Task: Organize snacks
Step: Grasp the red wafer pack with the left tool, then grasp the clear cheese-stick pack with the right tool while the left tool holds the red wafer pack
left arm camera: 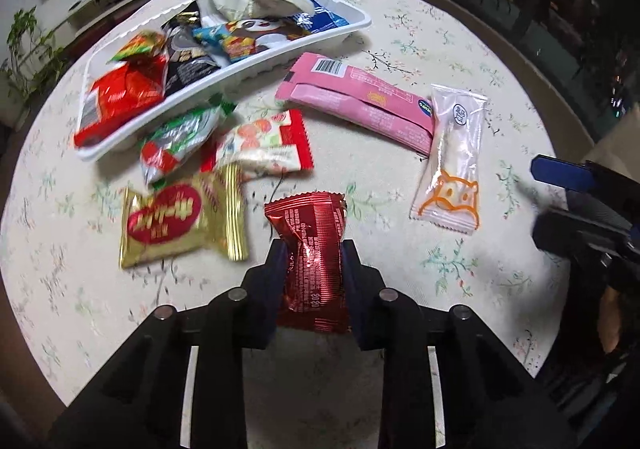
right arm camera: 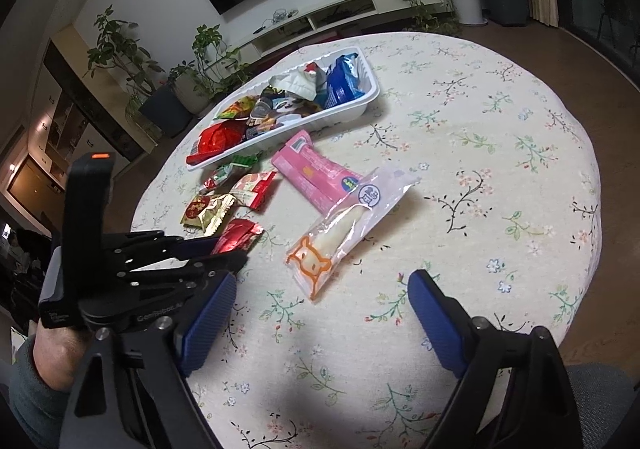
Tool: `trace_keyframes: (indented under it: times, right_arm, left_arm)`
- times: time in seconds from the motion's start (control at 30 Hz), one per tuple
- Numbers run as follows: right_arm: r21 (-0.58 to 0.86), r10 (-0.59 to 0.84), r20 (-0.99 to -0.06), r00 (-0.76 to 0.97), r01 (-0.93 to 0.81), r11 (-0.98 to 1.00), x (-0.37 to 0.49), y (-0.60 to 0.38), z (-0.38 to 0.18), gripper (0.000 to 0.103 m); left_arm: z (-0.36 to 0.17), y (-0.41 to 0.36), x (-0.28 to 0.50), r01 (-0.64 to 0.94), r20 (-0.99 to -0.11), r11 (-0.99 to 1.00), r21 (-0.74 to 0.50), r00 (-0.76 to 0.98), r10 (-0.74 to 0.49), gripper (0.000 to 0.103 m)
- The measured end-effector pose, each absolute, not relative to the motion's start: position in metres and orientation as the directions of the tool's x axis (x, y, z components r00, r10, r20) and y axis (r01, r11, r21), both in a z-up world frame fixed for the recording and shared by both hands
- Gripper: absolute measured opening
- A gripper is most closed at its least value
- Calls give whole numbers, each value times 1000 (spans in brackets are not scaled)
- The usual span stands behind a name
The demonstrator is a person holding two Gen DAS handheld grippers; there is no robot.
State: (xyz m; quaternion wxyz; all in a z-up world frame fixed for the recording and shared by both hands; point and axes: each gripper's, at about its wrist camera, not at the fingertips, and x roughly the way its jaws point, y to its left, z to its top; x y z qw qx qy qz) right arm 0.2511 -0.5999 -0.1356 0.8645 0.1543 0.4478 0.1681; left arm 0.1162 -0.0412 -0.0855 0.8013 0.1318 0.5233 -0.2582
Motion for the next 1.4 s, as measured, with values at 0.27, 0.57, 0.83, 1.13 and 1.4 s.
trace_keyframes:
  times: [0.27,0.57,0.83,1.13,1.4]
  right_arm:
    - [392,413,-771,485,-150,908,272,-586,-144,85]
    - [310,332,-833,443,-122,943,310,-558,-158,81]
    - [100,179,-869,462,-191,976,310,-547,-159,49]
    - [98,192,-889,415,-237,967,291,-565,-157,19]
    - [135,229,-884,406,-248,959,283,-569,-155,15]
  left_arm:
    - [-84,-1,75,488,-873,854,-178,321,-366,23]
    - [-84,9,56,476,-857,851,-221,321,-402,22]
    - [-83,9,59,476,-853,852,-220,329,-404,22]
    - [-83,11,58,469,-848,854,-227,335,-410,22]
    - [-82,12,59,465,-846,853,-238,332,-417,22]
